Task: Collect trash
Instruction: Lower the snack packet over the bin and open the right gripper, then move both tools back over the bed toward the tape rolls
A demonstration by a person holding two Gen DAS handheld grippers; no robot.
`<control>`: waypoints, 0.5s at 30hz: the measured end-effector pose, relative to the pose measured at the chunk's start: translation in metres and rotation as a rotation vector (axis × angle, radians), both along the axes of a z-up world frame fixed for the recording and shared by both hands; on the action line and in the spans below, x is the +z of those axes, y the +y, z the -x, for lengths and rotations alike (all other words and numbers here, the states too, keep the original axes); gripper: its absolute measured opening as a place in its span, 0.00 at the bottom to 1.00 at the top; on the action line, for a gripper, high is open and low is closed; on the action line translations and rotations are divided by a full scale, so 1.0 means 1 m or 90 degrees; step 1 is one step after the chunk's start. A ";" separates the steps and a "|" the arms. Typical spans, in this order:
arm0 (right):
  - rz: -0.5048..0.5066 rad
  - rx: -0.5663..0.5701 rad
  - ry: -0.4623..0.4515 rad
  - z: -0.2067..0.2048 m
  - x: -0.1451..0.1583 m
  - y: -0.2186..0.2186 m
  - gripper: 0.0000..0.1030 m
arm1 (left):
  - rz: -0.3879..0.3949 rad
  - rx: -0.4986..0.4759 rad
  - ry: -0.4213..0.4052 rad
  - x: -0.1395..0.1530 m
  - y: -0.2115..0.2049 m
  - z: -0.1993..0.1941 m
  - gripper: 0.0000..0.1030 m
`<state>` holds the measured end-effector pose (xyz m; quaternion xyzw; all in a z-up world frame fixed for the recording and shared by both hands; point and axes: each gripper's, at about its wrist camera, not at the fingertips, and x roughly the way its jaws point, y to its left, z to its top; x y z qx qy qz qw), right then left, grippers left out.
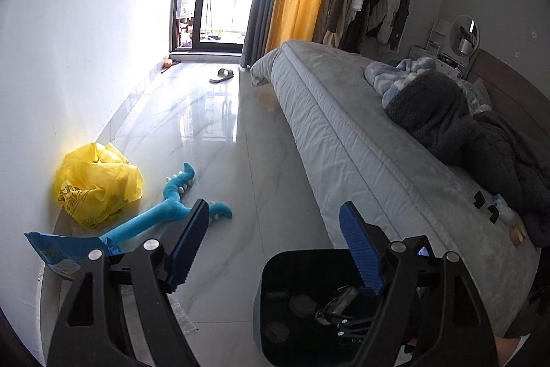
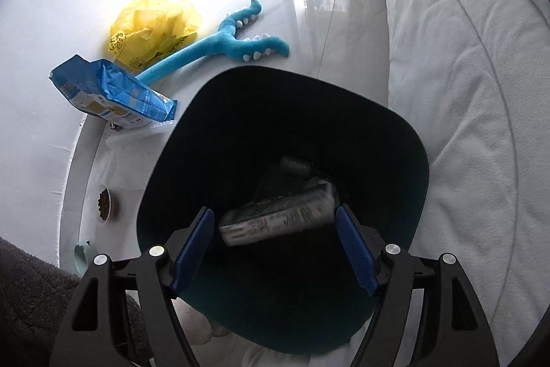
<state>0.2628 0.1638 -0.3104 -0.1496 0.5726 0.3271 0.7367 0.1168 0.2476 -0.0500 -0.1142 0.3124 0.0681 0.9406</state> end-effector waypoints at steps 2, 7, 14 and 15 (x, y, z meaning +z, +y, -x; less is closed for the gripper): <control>-0.007 0.002 -0.013 0.001 0.008 -0.001 0.77 | 0.000 0.000 -0.013 0.006 -0.003 0.001 0.79; -0.039 0.002 -0.037 0.003 0.033 -0.012 0.81 | 0.009 0.000 -0.048 0.019 -0.012 -0.003 0.82; -0.102 0.003 -0.099 0.004 0.080 -0.037 0.86 | -0.009 -0.012 -0.075 0.034 -0.038 -0.010 0.86; -0.111 0.002 -0.114 0.005 0.088 -0.043 0.87 | -0.015 -0.017 -0.079 0.036 -0.044 -0.012 0.87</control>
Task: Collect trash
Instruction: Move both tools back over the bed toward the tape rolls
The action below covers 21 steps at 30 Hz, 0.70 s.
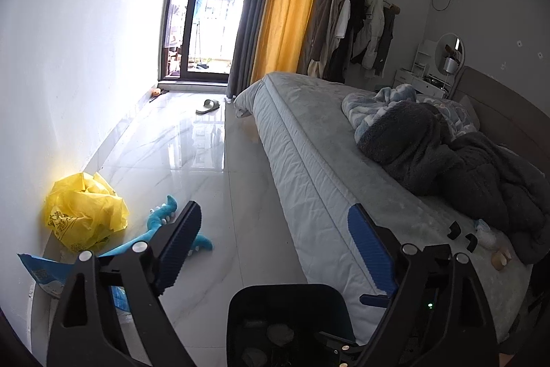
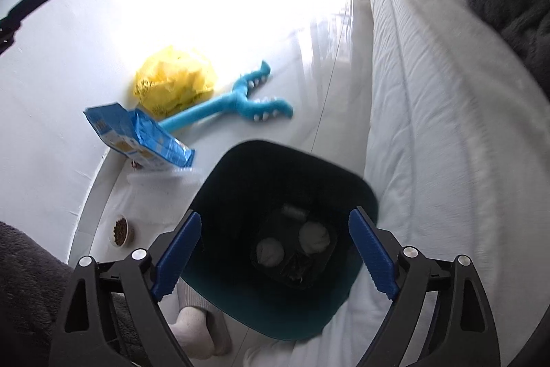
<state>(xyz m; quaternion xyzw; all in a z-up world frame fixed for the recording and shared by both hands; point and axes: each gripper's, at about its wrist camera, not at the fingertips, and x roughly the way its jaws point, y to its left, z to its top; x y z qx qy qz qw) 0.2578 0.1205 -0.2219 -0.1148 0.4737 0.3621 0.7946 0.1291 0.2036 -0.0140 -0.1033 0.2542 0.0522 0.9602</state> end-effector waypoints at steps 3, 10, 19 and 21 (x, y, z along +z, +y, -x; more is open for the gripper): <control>-0.017 -0.003 -0.029 0.000 0.017 -0.013 0.88 | -0.012 -0.011 -0.006 0.002 -0.015 -0.005 0.87; -0.030 -0.025 -0.110 -0.002 0.050 -0.057 0.88 | -0.019 -0.045 -0.008 0.002 -0.052 -0.019 0.88; -0.033 -0.089 -0.156 -0.013 0.074 -0.127 0.88 | -0.005 -0.093 -0.005 -0.001 -0.100 -0.037 0.88; -0.034 -0.100 -0.159 -0.015 0.077 -0.141 0.88 | -0.005 -0.108 0.000 -0.004 -0.111 -0.039 0.88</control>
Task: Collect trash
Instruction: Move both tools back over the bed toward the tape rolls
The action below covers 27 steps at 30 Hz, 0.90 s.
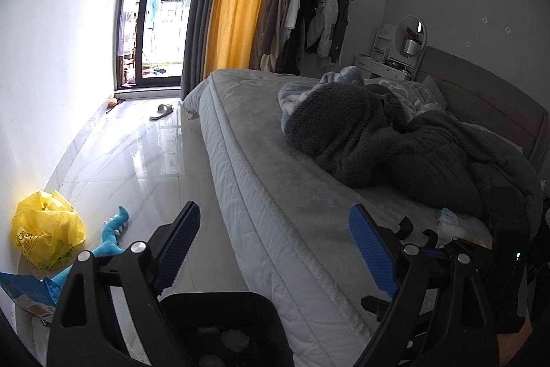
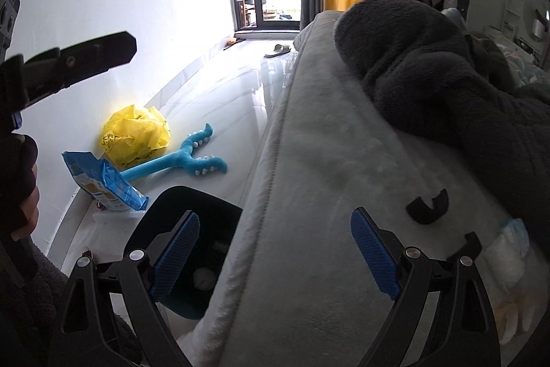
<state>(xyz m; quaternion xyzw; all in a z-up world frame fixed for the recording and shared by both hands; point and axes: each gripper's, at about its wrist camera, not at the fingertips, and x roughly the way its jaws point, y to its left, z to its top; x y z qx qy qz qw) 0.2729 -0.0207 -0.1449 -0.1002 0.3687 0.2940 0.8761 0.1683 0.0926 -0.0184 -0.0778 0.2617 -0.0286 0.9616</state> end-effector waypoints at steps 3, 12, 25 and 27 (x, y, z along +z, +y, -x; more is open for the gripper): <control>-0.004 -0.021 -0.001 -0.003 0.004 -0.022 0.88 | -0.002 -0.016 0.004 -0.004 -0.013 -0.002 0.88; -0.012 -0.102 0.003 -0.015 0.012 -0.093 0.88 | -0.018 -0.073 0.027 -0.019 -0.066 -0.014 0.88; -0.020 -0.227 0.044 -0.034 0.007 -0.201 0.88 | -0.032 -0.160 0.049 -0.039 -0.130 -0.030 0.88; -0.018 -0.235 0.052 -0.036 0.004 -0.212 0.88 | -0.027 -0.168 0.051 -0.040 -0.138 -0.030 0.88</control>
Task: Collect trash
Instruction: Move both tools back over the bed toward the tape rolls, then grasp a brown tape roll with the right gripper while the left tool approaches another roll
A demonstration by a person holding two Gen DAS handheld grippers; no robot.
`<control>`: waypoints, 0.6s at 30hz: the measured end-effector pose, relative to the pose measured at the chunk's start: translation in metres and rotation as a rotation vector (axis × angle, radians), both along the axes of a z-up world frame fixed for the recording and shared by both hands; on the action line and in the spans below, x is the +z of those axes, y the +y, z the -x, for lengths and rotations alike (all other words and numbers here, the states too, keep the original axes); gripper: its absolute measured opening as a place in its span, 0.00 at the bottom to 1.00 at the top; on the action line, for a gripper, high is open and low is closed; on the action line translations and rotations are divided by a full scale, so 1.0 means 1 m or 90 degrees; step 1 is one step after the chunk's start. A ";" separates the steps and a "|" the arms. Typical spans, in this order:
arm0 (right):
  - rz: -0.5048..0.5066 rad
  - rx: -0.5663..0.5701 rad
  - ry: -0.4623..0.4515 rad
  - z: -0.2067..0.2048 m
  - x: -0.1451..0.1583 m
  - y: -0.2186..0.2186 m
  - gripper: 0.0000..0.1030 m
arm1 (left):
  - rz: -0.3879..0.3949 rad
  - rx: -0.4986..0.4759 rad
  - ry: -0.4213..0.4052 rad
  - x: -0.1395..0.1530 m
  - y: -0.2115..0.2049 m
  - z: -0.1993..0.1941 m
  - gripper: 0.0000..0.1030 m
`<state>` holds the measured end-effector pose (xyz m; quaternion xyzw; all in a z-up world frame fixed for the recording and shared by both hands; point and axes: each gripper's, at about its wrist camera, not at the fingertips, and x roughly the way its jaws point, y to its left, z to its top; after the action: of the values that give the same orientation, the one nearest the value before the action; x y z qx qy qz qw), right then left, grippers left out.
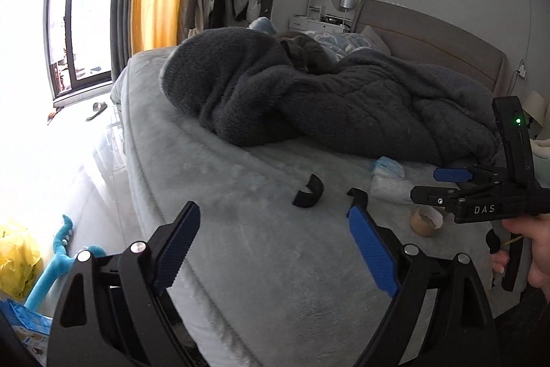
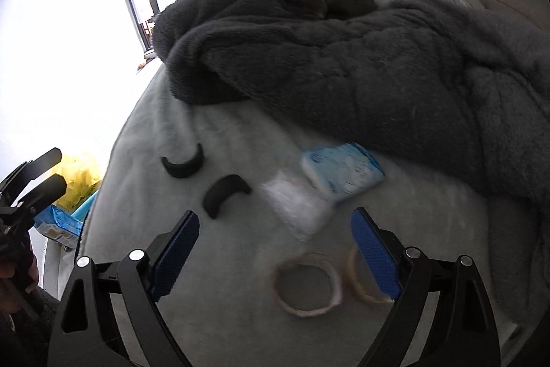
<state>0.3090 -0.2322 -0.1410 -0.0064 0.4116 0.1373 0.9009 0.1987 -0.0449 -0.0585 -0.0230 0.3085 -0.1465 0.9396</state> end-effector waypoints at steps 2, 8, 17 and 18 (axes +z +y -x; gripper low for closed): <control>0.000 -0.007 0.004 -0.001 -0.003 -0.011 0.88 | 0.006 -0.010 0.004 -0.002 -0.009 -0.002 0.88; -0.017 -0.024 0.023 -0.006 -0.011 -0.042 0.82 | -0.010 -0.062 0.009 -0.010 -0.043 -0.002 0.88; -0.056 -0.037 0.074 -0.011 -0.029 -0.069 0.66 | -0.005 -0.149 0.026 -0.025 -0.087 -0.003 0.88; -0.059 -0.037 0.077 -0.011 -0.030 -0.071 0.65 | -0.003 -0.156 0.028 -0.026 -0.091 -0.003 0.88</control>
<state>0.3201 -0.3027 -0.1711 0.0554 0.4583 0.1302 0.8775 0.2014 -0.1364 -0.0845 0.0141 0.3297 -0.2587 0.9078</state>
